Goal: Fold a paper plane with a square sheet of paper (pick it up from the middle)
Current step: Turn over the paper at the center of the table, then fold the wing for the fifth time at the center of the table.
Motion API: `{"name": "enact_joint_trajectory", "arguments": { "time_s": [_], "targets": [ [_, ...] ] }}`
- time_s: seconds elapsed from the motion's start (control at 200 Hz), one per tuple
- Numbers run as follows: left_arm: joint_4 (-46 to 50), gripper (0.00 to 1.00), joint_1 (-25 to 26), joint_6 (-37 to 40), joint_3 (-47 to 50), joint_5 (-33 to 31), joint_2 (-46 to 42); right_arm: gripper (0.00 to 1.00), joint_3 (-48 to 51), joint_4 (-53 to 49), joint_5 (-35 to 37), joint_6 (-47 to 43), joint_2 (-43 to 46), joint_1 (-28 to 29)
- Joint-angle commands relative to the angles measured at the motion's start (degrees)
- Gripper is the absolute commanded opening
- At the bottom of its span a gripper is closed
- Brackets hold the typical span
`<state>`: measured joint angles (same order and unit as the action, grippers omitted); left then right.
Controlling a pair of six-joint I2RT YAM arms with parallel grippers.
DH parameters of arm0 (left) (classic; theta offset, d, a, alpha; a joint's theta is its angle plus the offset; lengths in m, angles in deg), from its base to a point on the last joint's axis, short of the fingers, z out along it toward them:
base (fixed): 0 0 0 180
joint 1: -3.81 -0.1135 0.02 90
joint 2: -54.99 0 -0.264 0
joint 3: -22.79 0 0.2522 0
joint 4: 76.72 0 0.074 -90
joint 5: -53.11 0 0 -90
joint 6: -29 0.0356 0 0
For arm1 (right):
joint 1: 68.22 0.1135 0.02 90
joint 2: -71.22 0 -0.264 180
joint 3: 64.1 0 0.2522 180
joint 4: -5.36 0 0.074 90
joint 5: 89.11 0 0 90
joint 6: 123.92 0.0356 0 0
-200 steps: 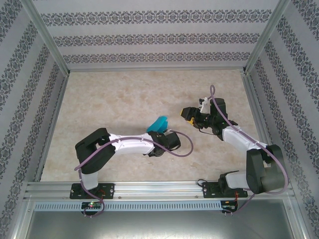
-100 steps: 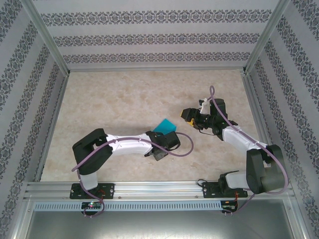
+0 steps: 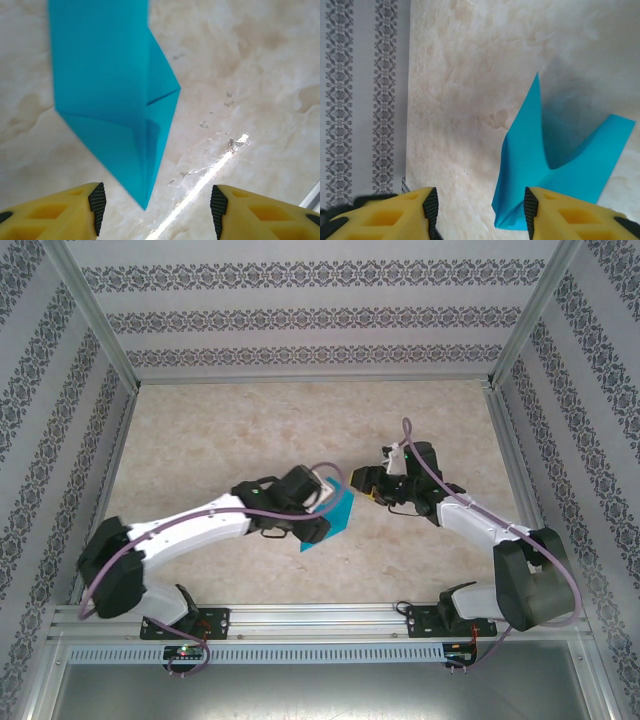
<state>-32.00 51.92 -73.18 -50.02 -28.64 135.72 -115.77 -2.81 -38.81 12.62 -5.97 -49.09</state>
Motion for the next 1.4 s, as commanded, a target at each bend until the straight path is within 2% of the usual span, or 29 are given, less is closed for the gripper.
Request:
{"name": "enact_joint_trajectory", "arguments": {
  "time_s": [0.0,0.12,0.265,0.529,0.869,1.394],
  "targets": [
    [-3.0,0.59,-6.3,-7.0,4.6,6.8,-5.6,0.47,-3.1,0.0,3.4,0.9,-1.6,3.6],
    [-7.0,0.57,-12.6,-10.7,9.6,12.5,-7.3,0.42,-6.5,-1.8,6.6,0.7,-4.6,8.2],
    [-10.7,0.52,-17.1,-14.8,13.2,15.9,-6.1,0.36,-11.6,-5.3,10.3,0.2,-9.0,13.6],
    [-12.0,0.47,-20.9,-17.2,15.9,15.9,-5.6,0.25,-19.7,-13.9,15.0,-3.0,-18.5,21.8],
    [-12.6,0.47,-22.6,-16.8,16.7,18.7,-5.6,0.19,-19.2,-23.8,21.3,-6.5,-20.1,24.4],
    [-15.1,0.47,-22.1,-17.7,14.2,25.3,0.2,0.15,-12.3,-23.0,24.1,-6.2,-17.7,24.1]
  ]
}}
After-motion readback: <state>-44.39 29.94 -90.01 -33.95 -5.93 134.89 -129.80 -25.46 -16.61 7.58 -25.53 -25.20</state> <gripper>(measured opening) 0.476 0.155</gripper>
